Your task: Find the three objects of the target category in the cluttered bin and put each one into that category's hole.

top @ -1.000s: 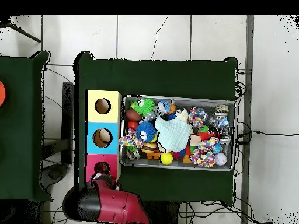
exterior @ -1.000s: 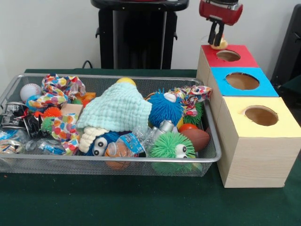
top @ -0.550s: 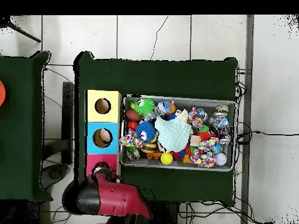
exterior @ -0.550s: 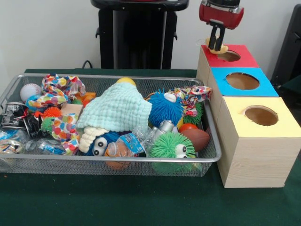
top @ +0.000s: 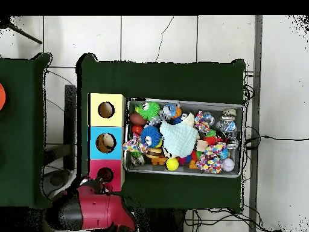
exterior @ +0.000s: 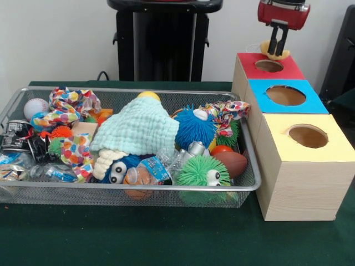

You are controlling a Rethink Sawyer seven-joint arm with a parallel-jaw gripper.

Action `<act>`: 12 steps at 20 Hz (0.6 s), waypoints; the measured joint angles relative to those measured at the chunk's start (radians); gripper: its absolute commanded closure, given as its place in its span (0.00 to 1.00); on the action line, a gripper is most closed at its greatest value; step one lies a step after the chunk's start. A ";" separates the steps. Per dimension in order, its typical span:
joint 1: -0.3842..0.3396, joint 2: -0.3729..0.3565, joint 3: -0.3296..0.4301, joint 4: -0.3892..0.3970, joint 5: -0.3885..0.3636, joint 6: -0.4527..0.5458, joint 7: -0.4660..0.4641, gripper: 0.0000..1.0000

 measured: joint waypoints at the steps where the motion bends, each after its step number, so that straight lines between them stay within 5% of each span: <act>1: 0.007 -0.002 0.002 0.000 0.001 0.000 0.000 1.00; 12: 0.013 0.013 0.006 0.000 0.002 -0.015 0.000 1.00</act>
